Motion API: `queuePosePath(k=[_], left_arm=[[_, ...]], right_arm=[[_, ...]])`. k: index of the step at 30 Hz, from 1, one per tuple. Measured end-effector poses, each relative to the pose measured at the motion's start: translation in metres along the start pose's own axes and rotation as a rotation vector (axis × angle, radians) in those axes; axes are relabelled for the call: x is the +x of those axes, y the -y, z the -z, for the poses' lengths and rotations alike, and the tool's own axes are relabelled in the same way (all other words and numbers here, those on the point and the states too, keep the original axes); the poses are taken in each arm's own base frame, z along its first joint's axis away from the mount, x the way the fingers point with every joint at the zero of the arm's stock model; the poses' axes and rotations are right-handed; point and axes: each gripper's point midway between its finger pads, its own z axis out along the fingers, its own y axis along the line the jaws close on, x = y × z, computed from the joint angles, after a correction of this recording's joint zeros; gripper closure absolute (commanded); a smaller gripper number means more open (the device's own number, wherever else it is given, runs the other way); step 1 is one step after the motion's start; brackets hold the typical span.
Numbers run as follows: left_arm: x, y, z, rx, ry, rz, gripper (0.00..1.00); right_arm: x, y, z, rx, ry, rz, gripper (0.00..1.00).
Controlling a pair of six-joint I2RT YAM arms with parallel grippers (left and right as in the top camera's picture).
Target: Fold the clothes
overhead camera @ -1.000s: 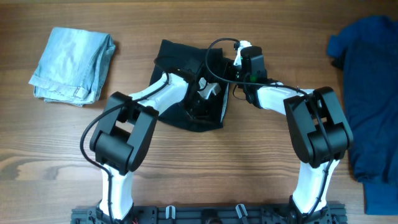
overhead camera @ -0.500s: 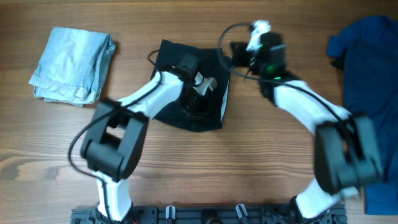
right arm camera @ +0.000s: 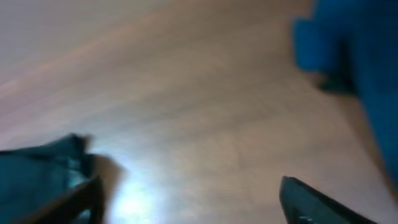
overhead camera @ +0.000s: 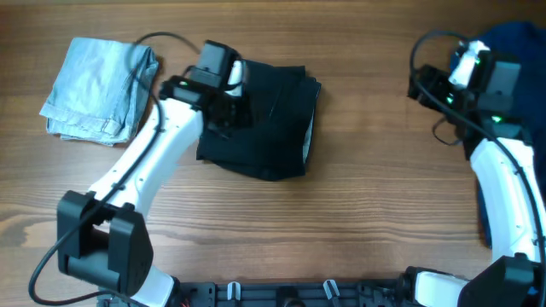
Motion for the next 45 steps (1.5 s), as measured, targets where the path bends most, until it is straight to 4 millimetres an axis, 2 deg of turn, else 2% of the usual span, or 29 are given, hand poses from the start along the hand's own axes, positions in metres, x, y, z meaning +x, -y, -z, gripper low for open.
queuePosePath(k=[4,6,7,8,9,17,22,27,32,39,42,45], left_arm=[[-0.002,-0.042,0.003,-0.113,-0.009,0.165,0.52],[0.001,-0.053,0.003,-0.148,-0.026,0.216,0.59],[0.004,-0.058,0.001,-0.165,-0.038,0.244,0.67],[0.007,-0.061,-0.001,-0.178,-0.053,0.268,0.93],[0.012,-0.063,-0.002,-0.187,-0.072,0.281,0.96],[0.040,-0.057,-0.015,-0.228,-0.165,0.311,0.96],[0.069,-0.060,-0.040,-0.226,-0.227,0.320,0.96],[0.081,-0.058,-0.065,-0.177,-0.219,0.313,0.96],[0.076,-0.070,-0.067,-0.207,-0.184,0.338,0.96],[0.052,-0.116,-0.060,-0.364,-0.062,0.374,0.91],[0.042,-0.129,-0.063,-0.399,-0.019,0.388,0.85],[0.028,-0.141,-0.070,-0.418,0.038,0.400,0.84]], right_arm=[[0.010,0.024,0.002,0.076,-0.044,-0.017,0.00],[0.010,0.026,0.003,0.087,-0.044,-0.016,0.00],[0.010,0.027,0.003,0.090,-0.044,-0.015,0.00],[0.010,0.027,0.003,0.093,-0.043,-0.012,0.00],[0.010,0.028,0.003,0.094,-0.043,-0.012,0.00],[0.010,0.028,0.003,0.097,-0.042,-0.012,0.00],[0.010,0.028,0.003,0.097,-0.043,-0.012,0.00],[0.010,0.028,0.003,0.097,-0.043,-0.012,0.00],[0.010,0.028,0.003,0.098,-0.043,-0.012,0.01],[0.010,0.028,0.003,0.097,-0.043,-0.012,0.00],[0.010,0.028,0.003,0.097,-0.043,-0.011,0.00],[0.010,0.028,0.003,0.098,-0.043,-0.012,0.00]])
